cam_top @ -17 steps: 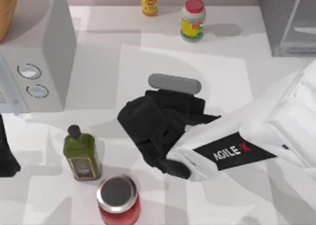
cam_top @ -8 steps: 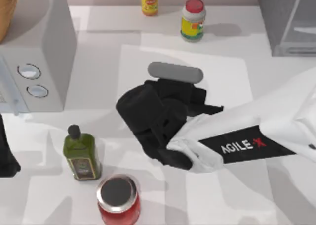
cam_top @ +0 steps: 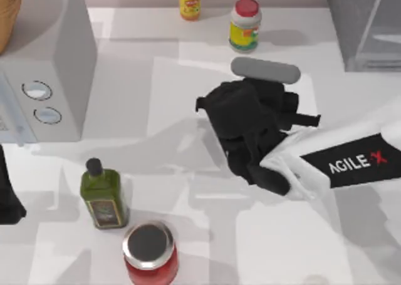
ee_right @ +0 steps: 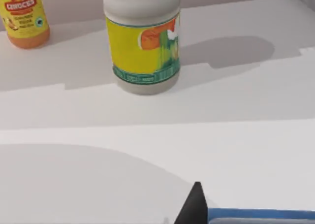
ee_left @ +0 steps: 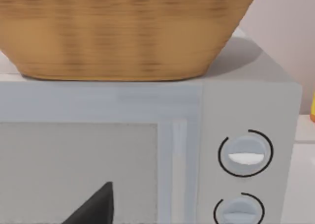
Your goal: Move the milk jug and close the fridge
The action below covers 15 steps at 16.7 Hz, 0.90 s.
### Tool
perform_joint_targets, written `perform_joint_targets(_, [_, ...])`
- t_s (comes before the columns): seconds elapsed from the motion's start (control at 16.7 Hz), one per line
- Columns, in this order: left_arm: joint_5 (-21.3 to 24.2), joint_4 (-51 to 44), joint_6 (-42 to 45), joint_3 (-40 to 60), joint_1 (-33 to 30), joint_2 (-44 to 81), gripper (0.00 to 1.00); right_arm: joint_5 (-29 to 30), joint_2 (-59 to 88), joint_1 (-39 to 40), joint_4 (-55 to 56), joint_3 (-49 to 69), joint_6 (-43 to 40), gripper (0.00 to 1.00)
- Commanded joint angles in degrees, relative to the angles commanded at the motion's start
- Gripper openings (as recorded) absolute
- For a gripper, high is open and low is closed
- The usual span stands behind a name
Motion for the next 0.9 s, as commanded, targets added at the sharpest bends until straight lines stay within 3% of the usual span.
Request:
perform_joint_targets(0.54, [0.0,0.0,0.0,0.0,0.0,0.0,1.0,-38.83,-23.81,-32.54,27.69,-28.74,-19.89,0.0])
perform_joint_targets(0.72, [0.0,0.0,0.0,0.0,0.0,0.0,1.0,-46.67,-30.5,-40.21,34.34,-36.09,-25.01,0.0])
perform_joint_targets(0.9, [0.0,0.0,0.0,0.0,0.0,0.0,1.0,-49.02,-32.79,-42.54,36.6,-38.41,-26.81,0.0])
